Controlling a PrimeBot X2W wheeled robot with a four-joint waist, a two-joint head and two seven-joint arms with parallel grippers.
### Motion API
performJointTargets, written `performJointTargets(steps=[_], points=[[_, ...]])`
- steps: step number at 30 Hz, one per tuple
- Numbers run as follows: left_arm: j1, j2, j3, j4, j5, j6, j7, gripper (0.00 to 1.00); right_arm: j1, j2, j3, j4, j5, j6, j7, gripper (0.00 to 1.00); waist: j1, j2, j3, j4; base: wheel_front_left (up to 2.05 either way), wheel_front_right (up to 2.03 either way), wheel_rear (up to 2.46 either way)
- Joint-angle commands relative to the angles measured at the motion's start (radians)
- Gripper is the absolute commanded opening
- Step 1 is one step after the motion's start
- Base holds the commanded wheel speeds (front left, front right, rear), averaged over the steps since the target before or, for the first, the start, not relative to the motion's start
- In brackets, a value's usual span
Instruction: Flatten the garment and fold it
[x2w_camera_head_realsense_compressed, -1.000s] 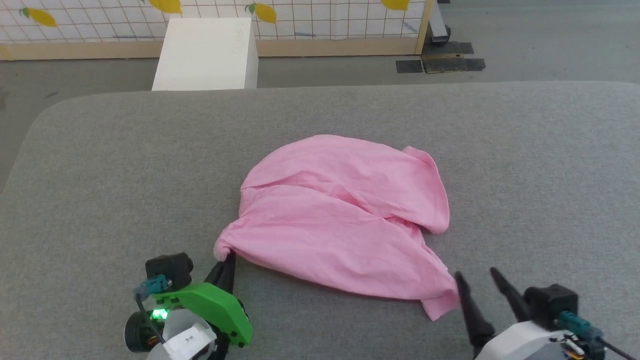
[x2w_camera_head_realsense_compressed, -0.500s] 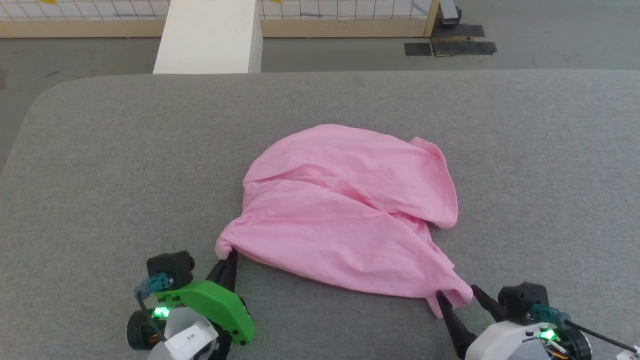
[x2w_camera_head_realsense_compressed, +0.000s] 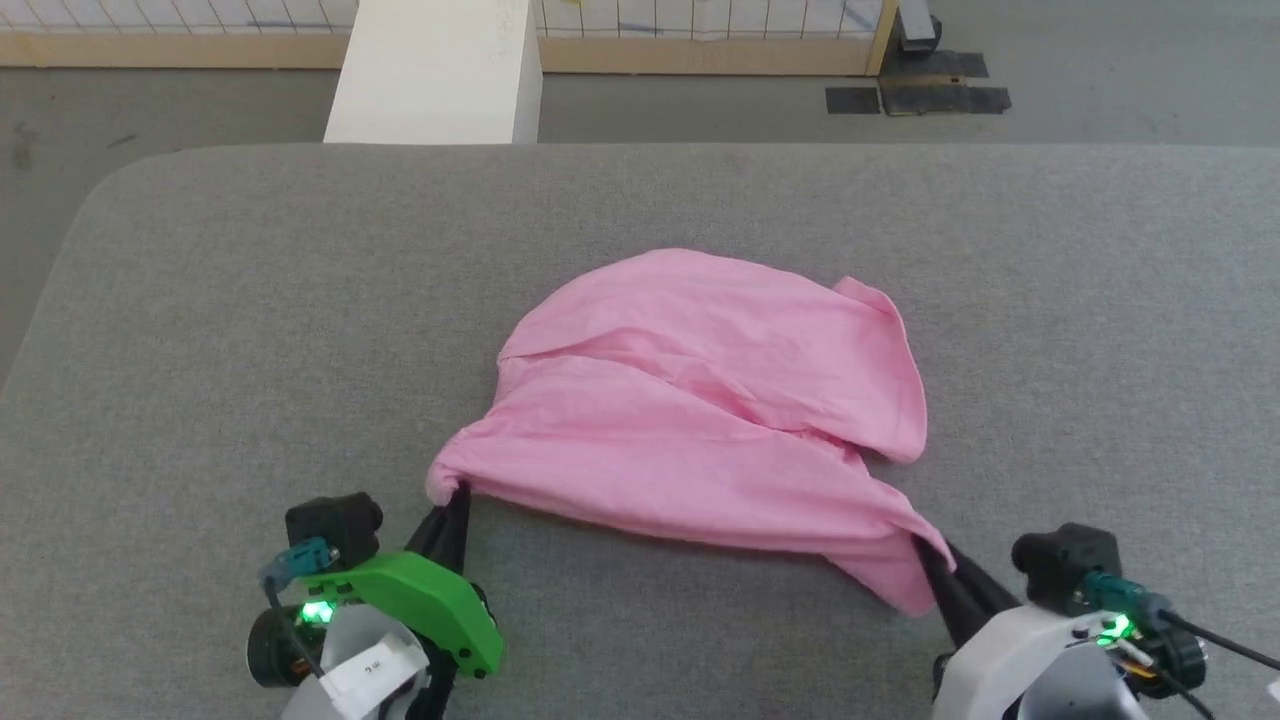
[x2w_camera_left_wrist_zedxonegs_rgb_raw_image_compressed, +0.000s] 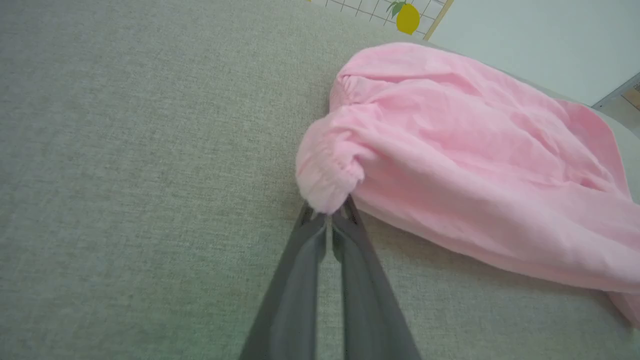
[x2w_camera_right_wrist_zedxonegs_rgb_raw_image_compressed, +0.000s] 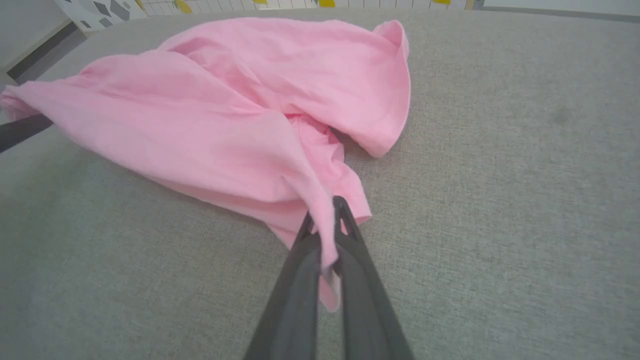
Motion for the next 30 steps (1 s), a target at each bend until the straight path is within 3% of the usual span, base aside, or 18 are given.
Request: performJointTargets(steps=[1,9,16,19,25,30], points=[[-0.02,0.014,0.007,-0.014,-0.011,-0.006,-0.008,0.0,-0.005,0.001,-0.01,-0.028,-0.011,-0.001,-0.005,0.0,0.0,0.0,-0.012,-0.004,0.0,0.0,0.0],[-0.081,0.054,0.0,-0.172,-0.044,-0.061,0.046,0.0,-0.053,-0.029,-0.045,-0.191,-0.072,-0.001,0.047,0.0,0.0,0.0,-0.053,-0.018,0.0,0.0,0.0],[-0.236,0.096,-0.02,-0.309,-0.106,-0.103,0.203,0.0,-0.205,-0.193,-0.001,-0.274,-0.057,-0.001,0.175,0.0,0.0,0.0,-0.063,-0.037,0.0,0.0,0.0],[-0.322,0.086,-0.018,-0.336,-0.156,-0.107,0.265,0.0,-0.299,-0.272,0.037,-0.278,-0.019,-0.001,0.235,0.0,0.0,0.0,-0.043,-0.045,0.0,0.0,0.0],[-0.559,0.074,0.032,-0.286,-0.22,-0.072,0.36,0.0,-0.602,-0.406,0.109,-0.194,0.071,-0.001,0.305,0.0,0.0,0.0,0.051,-0.066,0.0,0.0,0.0],[-0.79,0.069,0.064,-0.161,-0.197,-0.03,0.366,0.0,-0.92,-0.448,0.176,-0.035,0.124,-0.001,0.307,0.0,0.0,0.0,0.155,-0.079,0.0,0.0,0.0]])
